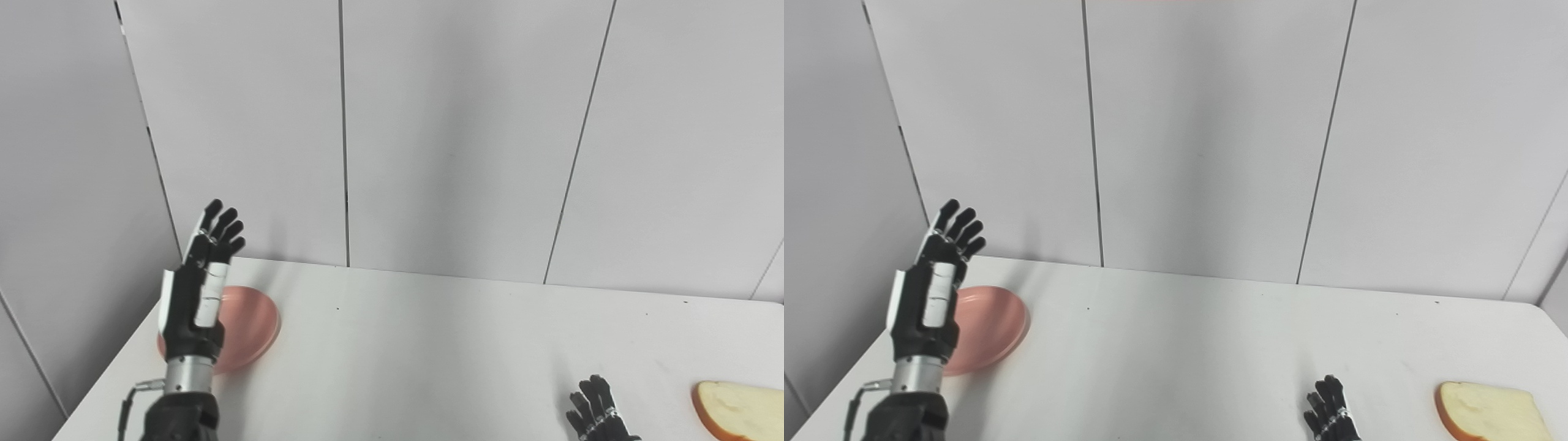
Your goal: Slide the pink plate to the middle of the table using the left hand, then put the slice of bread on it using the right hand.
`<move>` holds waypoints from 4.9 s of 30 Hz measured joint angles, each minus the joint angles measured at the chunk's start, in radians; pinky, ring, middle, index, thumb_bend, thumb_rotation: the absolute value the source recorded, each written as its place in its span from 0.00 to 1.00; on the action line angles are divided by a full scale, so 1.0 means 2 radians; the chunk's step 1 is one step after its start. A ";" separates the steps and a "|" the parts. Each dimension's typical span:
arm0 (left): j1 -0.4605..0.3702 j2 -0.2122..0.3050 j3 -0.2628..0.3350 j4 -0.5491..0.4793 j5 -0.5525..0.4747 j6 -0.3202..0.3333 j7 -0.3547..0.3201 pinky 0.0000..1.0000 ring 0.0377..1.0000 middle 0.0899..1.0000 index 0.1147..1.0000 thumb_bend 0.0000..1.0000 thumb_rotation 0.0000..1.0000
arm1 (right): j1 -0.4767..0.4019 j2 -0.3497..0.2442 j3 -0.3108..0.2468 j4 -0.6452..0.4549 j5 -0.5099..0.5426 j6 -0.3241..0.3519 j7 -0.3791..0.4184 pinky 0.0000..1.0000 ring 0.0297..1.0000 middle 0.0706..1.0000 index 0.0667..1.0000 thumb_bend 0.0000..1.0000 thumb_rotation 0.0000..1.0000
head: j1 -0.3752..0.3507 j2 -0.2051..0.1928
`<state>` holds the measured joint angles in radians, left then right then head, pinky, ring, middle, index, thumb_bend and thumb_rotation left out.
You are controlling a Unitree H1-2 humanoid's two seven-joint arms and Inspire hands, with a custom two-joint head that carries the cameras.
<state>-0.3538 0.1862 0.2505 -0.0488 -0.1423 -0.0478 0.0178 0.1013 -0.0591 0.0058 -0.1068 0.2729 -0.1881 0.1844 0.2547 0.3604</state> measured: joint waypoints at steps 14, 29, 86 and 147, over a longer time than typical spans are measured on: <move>-0.053 0.090 0.027 0.136 -0.085 0.012 -0.070 0.84 0.87 0.83 0.86 0.95 0.85 | 0.001 0.001 -0.001 0.000 0.000 0.000 0.000 1.00 1.00 1.00 1.00 0.75 1.00 | -0.003 0.005; -0.103 0.119 0.049 0.326 -0.108 -0.032 -0.107 0.82 0.88 0.90 0.92 0.95 0.83 | 0.001 0.002 -0.001 -0.001 -0.001 0.000 -0.001 1.00 1.00 1.00 1.00 0.76 1.00 | -0.005 0.010; -0.135 0.119 0.011 0.549 -0.055 -0.152 -0.093 0.73 0.81 0.87 0.88 0.97 0.77 | 0.005 0.003 -0.003 -0.003 -0.008 0.000 -0.005 1.00 0.97 0.98 1.00 0.78 1.00 | -0.020 0.021; -0.139 -0.029 -0.052 0.460 -0.026 -0.142 -0.083 0.72 0.82 0.84 0.88 0.95 0.81 | 0.011 0.006 -0.002 -0.006 -0.018 -0.004 -0.010 0.94 0.92 0.93 0.96 0.79 1.00 | -0.057 0.038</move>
<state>-0.6318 0.1275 0.1469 0.8716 -0.1949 -0.3323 -0.1473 0.1234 -0.0470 0.0018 -0.1182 0.2365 -0.1961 0.1640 0.1411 0.4357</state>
